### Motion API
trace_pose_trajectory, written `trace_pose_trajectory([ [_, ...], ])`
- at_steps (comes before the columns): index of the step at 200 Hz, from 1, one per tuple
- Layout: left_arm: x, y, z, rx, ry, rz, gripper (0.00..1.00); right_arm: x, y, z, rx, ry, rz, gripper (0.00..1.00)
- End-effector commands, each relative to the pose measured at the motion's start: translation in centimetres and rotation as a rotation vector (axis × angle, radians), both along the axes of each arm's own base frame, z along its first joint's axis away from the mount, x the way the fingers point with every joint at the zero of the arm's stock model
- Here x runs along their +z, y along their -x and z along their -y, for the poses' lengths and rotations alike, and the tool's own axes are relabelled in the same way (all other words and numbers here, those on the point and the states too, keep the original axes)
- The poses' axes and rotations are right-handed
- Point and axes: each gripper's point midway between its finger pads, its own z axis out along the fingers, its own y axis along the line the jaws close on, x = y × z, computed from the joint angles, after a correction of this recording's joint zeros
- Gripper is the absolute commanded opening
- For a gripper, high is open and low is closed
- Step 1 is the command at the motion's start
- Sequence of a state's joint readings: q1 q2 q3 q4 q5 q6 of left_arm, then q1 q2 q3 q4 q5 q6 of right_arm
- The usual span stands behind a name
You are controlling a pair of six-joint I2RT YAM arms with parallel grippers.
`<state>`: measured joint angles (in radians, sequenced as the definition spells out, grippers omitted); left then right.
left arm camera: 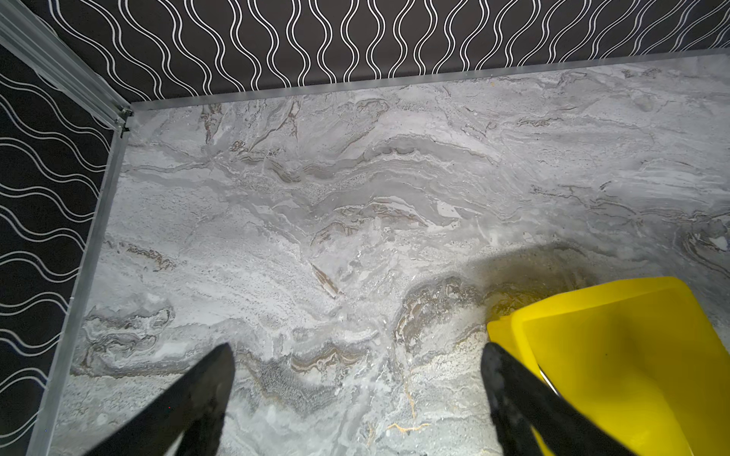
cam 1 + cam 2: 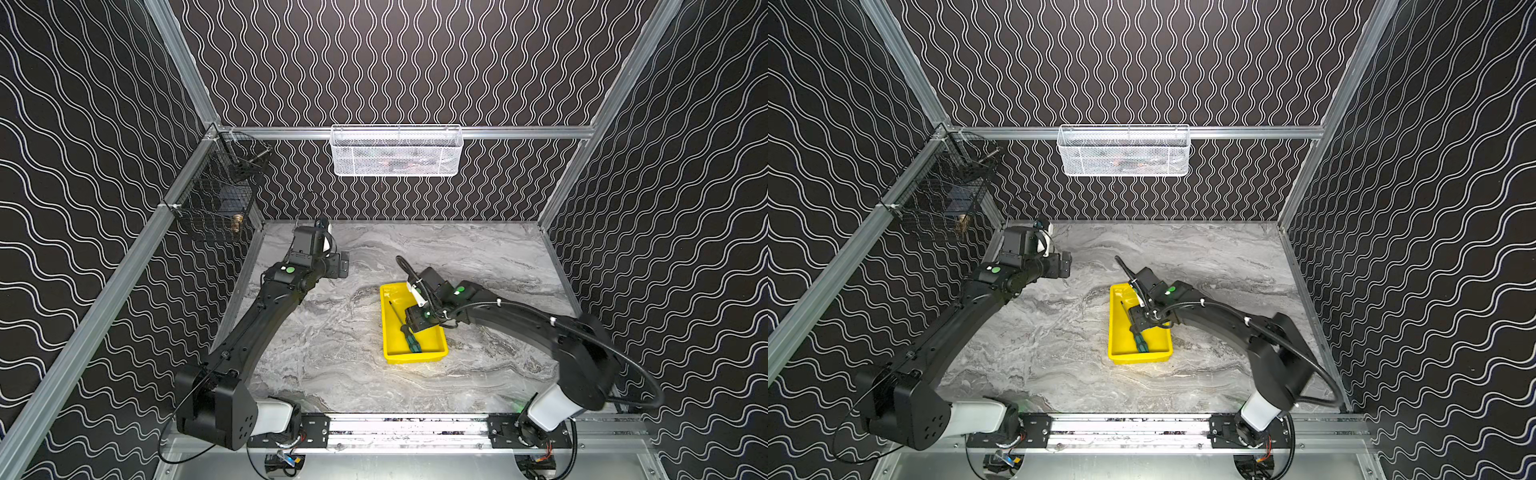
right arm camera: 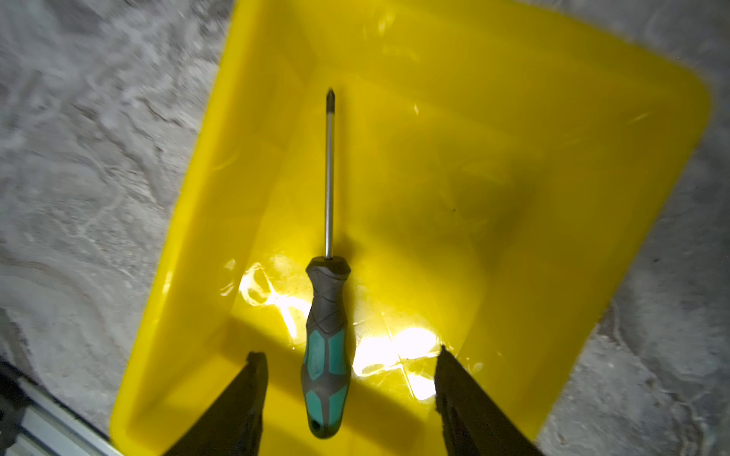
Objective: Put the screwdriver in the bin
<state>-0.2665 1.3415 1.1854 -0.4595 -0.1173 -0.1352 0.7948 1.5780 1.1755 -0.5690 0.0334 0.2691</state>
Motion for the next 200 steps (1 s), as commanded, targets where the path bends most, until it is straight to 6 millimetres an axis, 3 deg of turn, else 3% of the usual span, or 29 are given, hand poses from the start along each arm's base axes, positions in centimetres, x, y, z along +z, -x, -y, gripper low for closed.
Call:
trace_pose_trajectory([
  [1, 0.9, -0.2, 0.2, 0.002, 0.036, 0.041, 0.99, 4.1, -2.6, 0.2, -0.021, -0.09, 0.158, 0.74],
  [20, 1.4, 0.0, -0.2, 0.024, 0.028, 0.063, 0.99, 8.3, -4.9, 2.6, -0.1, -0.186, 0.268, 0.84],
  [23, 1.5, 0.0, -0.4, 0.027, 0.025, 0.07, 0.99, 9.1, -5.3, 3.1, -0.115, -0.205, 0.29, 0.96],
  [26, 1.6, 0.0, -0.5, 0.033, 0.026, 0.074, 0.99, 9.7, -5.7, 3.7, -0.13, -0.222, 0.309, 0.99],
  [54, 2.9, 0.0, -0.8, 0.042, 0.025, 0.134, 0.99, 14.2, -8.7, 10.6, -0.315, -0.286, 0.479, 0.99],
  [66, 3.3, 0.1, -1.1, 0.058, 0.024, 0.155, 0.99, 15.5, -9.3, 13.7, -0.398, -0.273, 0.551, 0.99],
  [83, 3.8, 0.2, -1.8, 0.089, 0.009, 0.183, 0.99, 16.9, -9.5, 16.4, -0.463, -0.282, 0.634, 0.99],
  [87, 3.9, 0.3, -2.0, 0.101, 0.009, 0.189, 0.99, 16.0, -9.3, 17.0, -0.475, -0.276, 0.629, 0.99],
  [110, 3.4, 0.4, -3.4, 0.192, 0.028, 0.257, 0.99, 15.8, -9.0, 19.6, -0.546, -0.285, 0.698, 0.99],
  [144, 0.1, 0.3, -5.3, 0.261, -0.064, 0.366, 0.99, 13.3, -9.2, 24.9, -0.792, -0.148, 0.748, 0.99],
  [165, -1.4, 0.3, -6.5, 0.308, -0.122, 0.433, 0.99, 11.0, -9.4, 25.8, -0.771, -0.032, 0.778, 0.99],
  [200, -3.7, 0.4, -6.0, 0.218, -0.213, 0.501, 0.99, 7.7, -9.4, 26.9, -0.778, 0.044, 0.846, 0.99],
])
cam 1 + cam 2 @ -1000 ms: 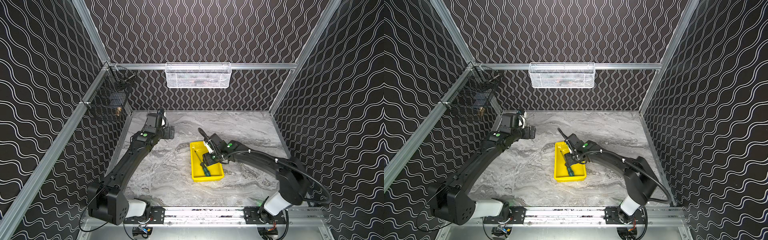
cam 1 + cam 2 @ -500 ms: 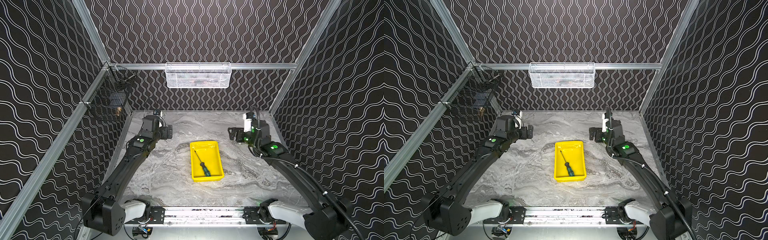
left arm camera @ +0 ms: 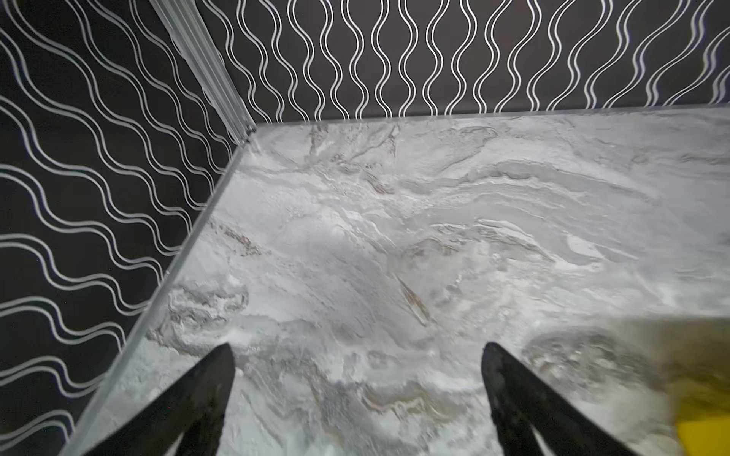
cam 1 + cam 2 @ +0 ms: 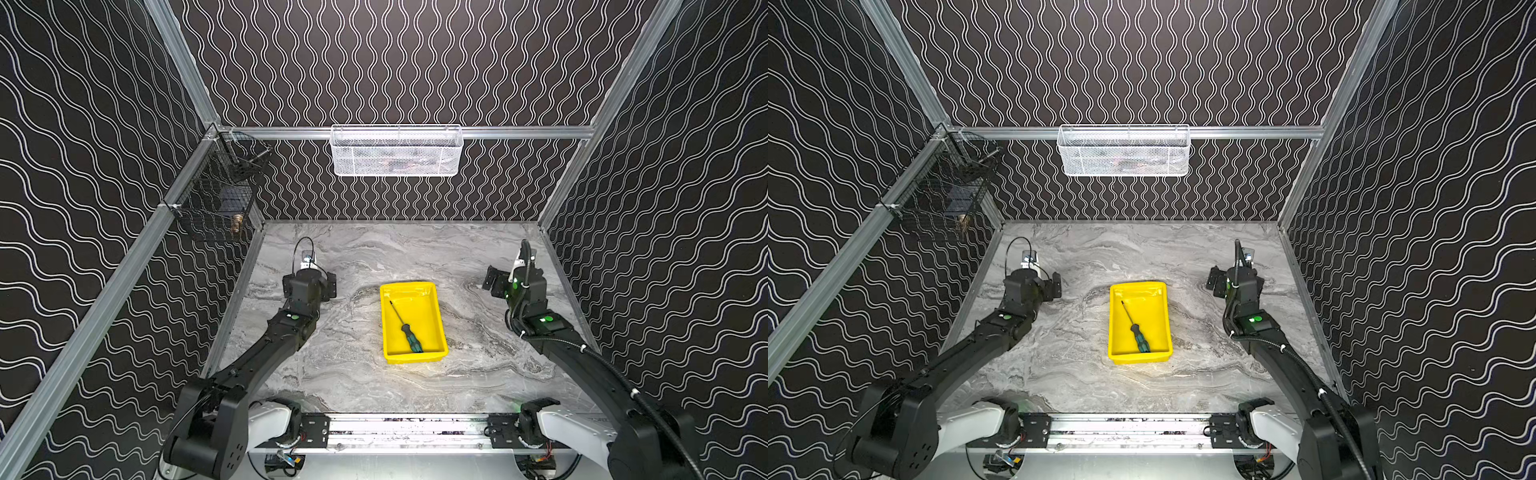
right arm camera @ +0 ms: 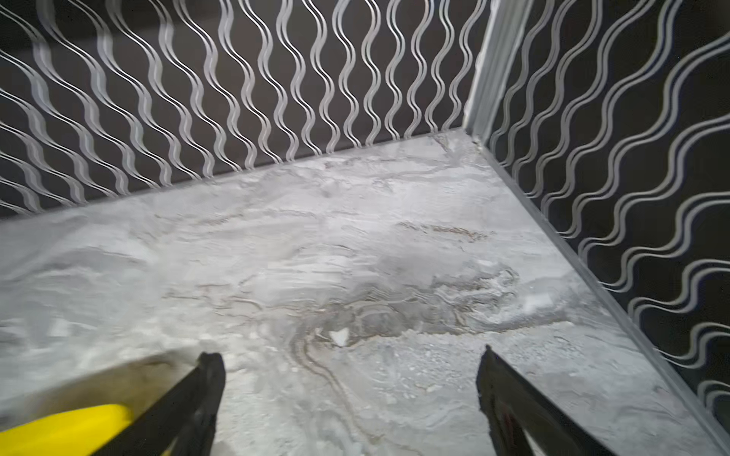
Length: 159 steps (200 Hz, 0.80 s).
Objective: Put the screwdriver in the bin
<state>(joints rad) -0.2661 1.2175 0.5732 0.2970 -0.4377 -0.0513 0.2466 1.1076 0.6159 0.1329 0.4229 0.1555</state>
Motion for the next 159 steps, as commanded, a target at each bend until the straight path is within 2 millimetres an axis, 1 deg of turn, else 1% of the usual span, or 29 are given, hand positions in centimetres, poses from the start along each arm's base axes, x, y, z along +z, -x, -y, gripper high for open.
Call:
trace_pose_trajectory([
  [1, 3.1, -1.0, -0.1, -0.016, -0.071, 0.197, 0.99, 1.1, -0.7, 1.3, -0.054, 0.065, 0.133, 0.99],
  [15, 2.0, -0.6, -0.6, -0.001, -0.107, 0.212, 0.99, -0.3, -0.5, 0.9, -0.014, 0.102, 0.153, 0.99],
  [30, 0.9, -0.1, -0.9, -0.001, -0.143, 0.232, 0.99, -1.3, -0.3, 0.8, 0.005, 0.137, 0.178, 0.99],
  [52, -0.8, 0.0, -0.7, -0.02, -0.149, 0.233, 0.99, -2.6, -0.2, 2.0, -0.053, 0.167, 0.183, 0.99],
  [71, -2.2, -0.2, -0.6, -0.03, -0.154, 0.192, 0.99, -3.6, -0.2, 2.6, -0.062, 0.209, 0.184, 0.99],
  [89, -3.2, -0.5, -0.3, -0.073, -0.124, 0.157, 0.99, -4.1, -0.1, 3.2, -0.067, 0.21, 0.223, 0.99],
  [112, -4.1, -0.7, -0.9, -0.079, -0.086, 0.135, 0.99, -4.1, 0.5, 3.5, -0.038, 0.169, 0.334, 0.99],
  [119, -4.4, -0.7, -1.0, -0.083, -0.077, 0.133, 0.99, -4.4, 0.7, 3.9, -0.045, 0.159, 0.346, 0.99],
  [125, -4.7, -0.7, -1.0, -0.084, -0.072, 0.132, 0.99, -4.2, 0.7, 4.2, -0.046, 0.16, 0.363, 0.99],
  [136, -5.2, -0.9, -1.2, -0.084, -0.067, 0.129, 0.99, -4.7, 0.7, 4.2, -0.036, 0.13, 0.335, 0.99],
  [159, -6.4, -1.4, -1.2, -0.104, -0.046, 0.109, 0.99, -5.7, -0.6, 3.8, 0.059, 0.077, 0.281, 0.99],
])
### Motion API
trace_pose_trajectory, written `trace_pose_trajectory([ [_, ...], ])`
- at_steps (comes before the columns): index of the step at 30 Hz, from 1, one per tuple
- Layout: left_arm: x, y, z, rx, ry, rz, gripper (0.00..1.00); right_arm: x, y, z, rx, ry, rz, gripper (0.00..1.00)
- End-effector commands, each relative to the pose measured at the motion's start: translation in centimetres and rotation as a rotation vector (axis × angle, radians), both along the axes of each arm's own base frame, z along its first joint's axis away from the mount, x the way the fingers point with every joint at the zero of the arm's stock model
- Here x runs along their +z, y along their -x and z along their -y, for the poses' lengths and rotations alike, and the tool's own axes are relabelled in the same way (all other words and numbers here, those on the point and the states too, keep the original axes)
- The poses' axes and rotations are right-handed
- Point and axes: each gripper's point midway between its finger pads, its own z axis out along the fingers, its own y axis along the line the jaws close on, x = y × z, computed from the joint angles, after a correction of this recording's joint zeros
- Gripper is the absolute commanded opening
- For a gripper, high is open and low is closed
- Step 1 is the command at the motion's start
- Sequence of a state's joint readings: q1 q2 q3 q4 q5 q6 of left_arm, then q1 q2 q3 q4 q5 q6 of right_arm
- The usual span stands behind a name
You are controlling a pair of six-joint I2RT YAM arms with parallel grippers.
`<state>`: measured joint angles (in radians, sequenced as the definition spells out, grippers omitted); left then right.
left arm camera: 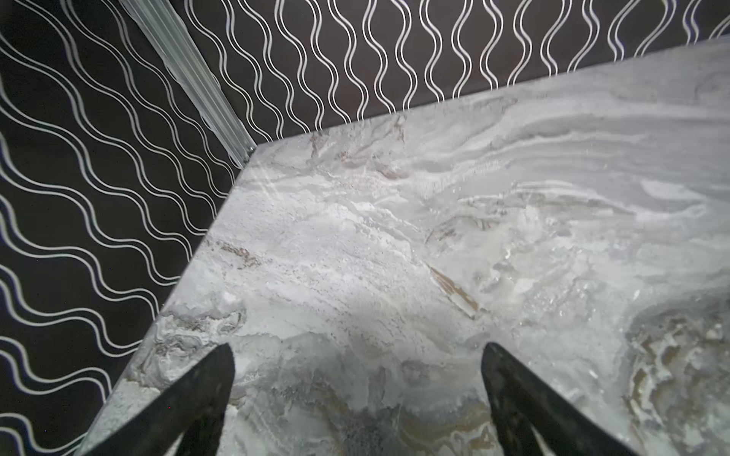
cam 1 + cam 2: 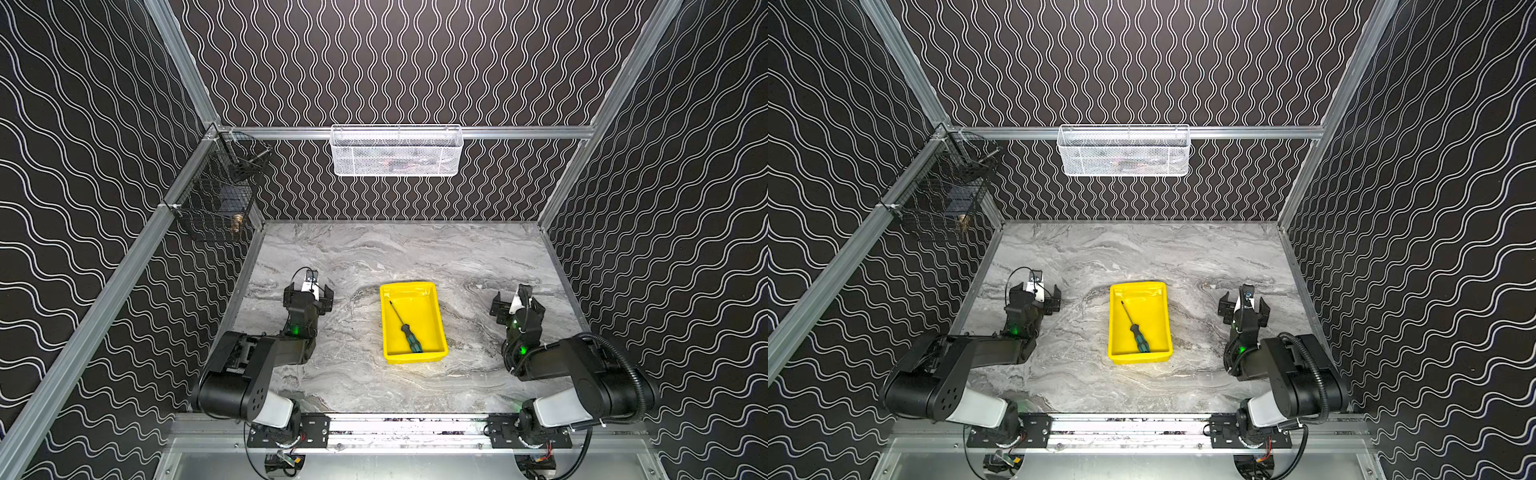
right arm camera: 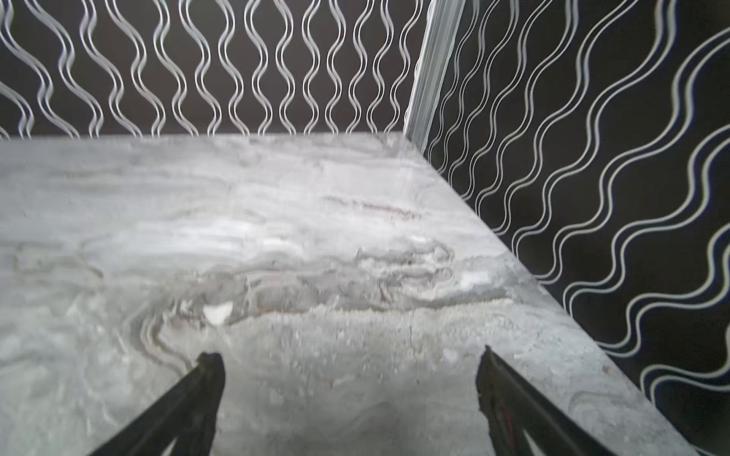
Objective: Put the screwdriver in the bin
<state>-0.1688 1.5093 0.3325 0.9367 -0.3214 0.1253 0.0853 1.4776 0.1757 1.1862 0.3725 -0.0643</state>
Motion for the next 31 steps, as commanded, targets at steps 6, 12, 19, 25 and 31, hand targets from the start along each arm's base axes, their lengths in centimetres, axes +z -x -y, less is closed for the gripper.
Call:
trace_pose_trajectory([
  [6, -1.2, -0.7, -0.4, -0.007, 0.081, 0.049, 0.99, 0.7, -2.5, -1.2, 0.167, -0.096, 0.025, 1.0],
  [12, -2.5, -1.7, -0.1, -0.075, 0.127, -0.037, 0.99, 0.4, -3.0, -0.9, 0.197, -0.139, 0.005, 1.0],
  [19, -2.4, -1.8, -0.1, -0.075, 0.124, -0.025, 0.99, 0.6, -2.9, -0.8, 0.198, -0.13, 0.022, 1.0],
  [25, -2.5, -1.9, -0.1, -0.075, 0.123, -0.03, 0.99, 0.6, -2.9, -0.8, 0.197, -0.13, 0.022, 1.0],
  [31, -2.4, -1.8, -0.1, -0.077, 0.126, -0.027, 0.99, 0.6, -2.9, -0.8, 0.198, -0.131, 0.02, 1.0],
])
